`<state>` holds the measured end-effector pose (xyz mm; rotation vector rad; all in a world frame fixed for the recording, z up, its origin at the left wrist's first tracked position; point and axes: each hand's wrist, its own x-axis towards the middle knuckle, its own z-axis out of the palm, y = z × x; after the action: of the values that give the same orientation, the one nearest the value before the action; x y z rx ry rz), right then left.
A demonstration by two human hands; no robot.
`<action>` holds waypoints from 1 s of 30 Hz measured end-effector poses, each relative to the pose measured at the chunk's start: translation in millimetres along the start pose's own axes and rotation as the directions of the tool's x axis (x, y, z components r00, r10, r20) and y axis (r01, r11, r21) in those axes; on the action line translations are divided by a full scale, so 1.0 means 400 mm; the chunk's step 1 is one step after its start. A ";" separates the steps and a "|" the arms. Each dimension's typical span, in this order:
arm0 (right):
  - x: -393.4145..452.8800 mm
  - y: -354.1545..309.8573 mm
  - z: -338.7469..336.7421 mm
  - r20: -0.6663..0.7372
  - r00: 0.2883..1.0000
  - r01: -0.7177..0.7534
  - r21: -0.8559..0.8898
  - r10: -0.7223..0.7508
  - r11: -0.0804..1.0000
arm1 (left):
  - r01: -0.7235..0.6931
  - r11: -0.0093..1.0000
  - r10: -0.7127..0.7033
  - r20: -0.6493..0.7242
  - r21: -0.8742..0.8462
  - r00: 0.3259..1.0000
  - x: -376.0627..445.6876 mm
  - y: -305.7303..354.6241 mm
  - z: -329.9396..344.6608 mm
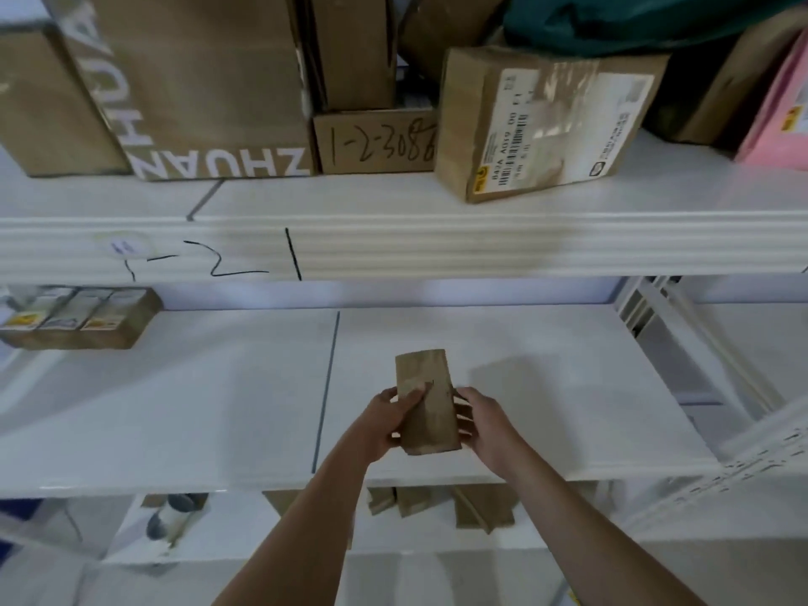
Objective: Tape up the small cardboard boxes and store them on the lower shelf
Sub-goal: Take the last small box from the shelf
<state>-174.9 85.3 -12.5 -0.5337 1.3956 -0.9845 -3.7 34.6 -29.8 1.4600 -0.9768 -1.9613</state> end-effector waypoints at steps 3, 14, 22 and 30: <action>-0.016 0.019 0.029 0.026 1.000 -0.008 -0.151 0.012 0.988 | 0.007 1.000 -0.007 0.052 -0.001 0.999 -0.016 -0.018 -0.012; 0.000 0.065 0.021 -0.055 0.998 0.003 -0.430 -0.029 0.903 | -0.005 0.996 0.001 0.054 0.085 0.999 -0.029 -0.044 -0.002; 0.056 0.088 0.042 -0.226 0.973 -0.120 -0.654 -0.042 0.747 | 0.028 0.949 0.001 -0.092 0.314 0.996 0.008 -0.073 0.030; 0.087 0.096 0.056 -0.310 0.944 -0.173 -0.757 -0.113 0.630 | 0.030 0.843 0.100 -0.212 0.537 0.972 0.043 -0.075 0.024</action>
<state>-147.6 71.5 -59.9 -1.0133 2.1444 -0.3802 -17.5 42.5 -62.1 1.8985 -1.5102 -1.4969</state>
